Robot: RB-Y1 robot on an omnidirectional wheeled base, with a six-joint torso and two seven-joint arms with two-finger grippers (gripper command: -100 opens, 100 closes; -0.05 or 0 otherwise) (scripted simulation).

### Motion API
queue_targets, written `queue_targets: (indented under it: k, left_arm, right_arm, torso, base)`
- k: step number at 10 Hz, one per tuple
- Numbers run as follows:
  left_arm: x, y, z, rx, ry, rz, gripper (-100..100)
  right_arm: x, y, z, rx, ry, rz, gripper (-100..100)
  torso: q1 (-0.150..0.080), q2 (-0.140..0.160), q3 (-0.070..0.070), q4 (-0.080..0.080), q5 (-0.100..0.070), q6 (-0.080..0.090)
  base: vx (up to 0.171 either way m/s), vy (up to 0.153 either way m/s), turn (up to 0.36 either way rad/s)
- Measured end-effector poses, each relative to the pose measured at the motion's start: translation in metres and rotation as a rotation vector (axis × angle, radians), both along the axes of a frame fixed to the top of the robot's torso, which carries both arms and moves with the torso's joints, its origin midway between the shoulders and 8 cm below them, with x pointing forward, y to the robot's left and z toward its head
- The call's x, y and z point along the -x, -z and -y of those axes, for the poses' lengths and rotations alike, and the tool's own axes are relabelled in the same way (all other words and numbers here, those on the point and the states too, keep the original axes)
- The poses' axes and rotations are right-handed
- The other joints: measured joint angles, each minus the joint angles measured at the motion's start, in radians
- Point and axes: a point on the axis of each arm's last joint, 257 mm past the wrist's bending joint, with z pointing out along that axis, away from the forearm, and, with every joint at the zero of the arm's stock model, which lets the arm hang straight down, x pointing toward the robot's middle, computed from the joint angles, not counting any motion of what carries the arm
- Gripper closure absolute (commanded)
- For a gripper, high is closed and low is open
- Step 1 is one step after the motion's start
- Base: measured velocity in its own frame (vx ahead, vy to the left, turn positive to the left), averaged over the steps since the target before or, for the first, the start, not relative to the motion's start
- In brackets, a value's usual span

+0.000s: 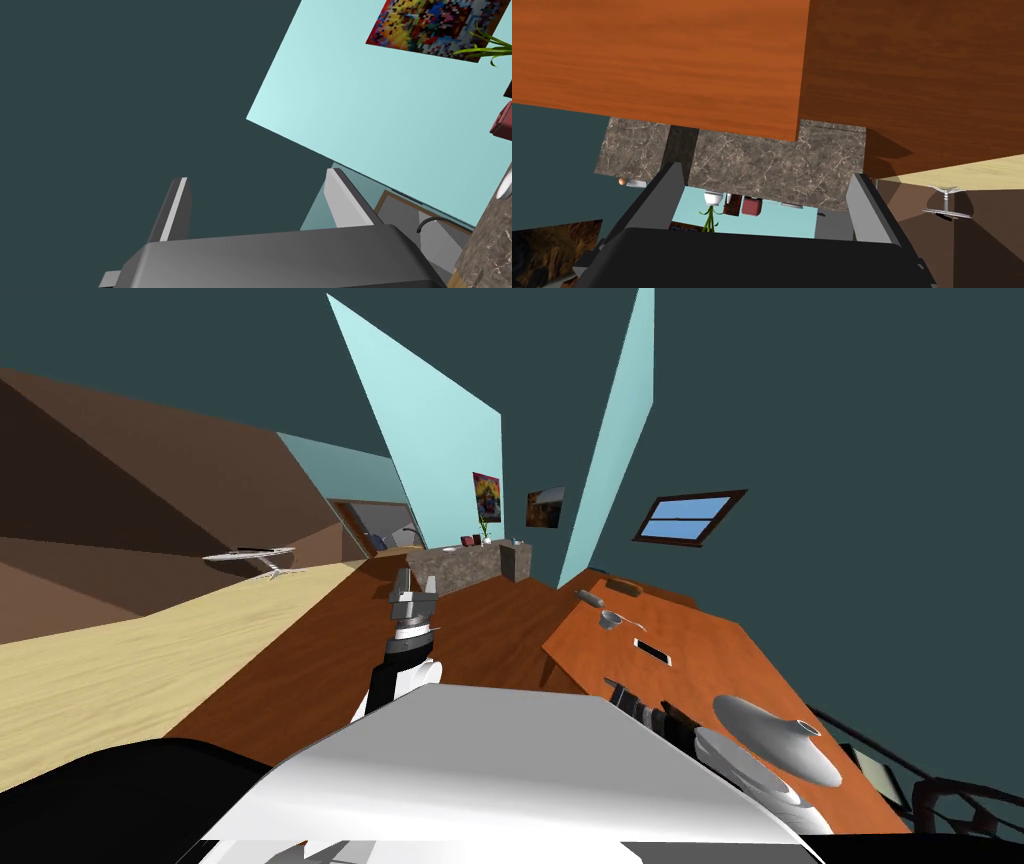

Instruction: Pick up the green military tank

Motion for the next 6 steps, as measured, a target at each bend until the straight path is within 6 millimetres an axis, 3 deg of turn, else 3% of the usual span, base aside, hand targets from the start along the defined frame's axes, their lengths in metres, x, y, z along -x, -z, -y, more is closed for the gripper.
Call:
queue_targets:
  k: [3,4,6]
  left_arm:
    - [0.0,0.0,0.0,0.0,0.0,0.0,0]
    - [0.0,0.0,0.0,0.0,0.0,0.0,0]
    - [0.0,0.0,0.0,0.0,0.0,0.0,0]
  right_arm:
    - [0.038,0.022,0.024,0.097,-0.04,-0.095,-100]
    - [0.045,0.028,0.031,0.117,-0.044,-0.115,-100]
    - [0.067,0.039,0.052,0.154,-0.048,-0.165,-100]
  torso:
    - [0.0,0.0,0.0,0.0,0.0,-0.001]
    - [0.0,0.0,0.0,0.0,0.0,0.0]
    - [0.0,0.0,0.0,0.0,0.0,0.0]
  base:
    - [0.006,-0.013,0.165]
    - [0.005,-0.007,-0.035]
    - [0.005,-0.009,0.301]
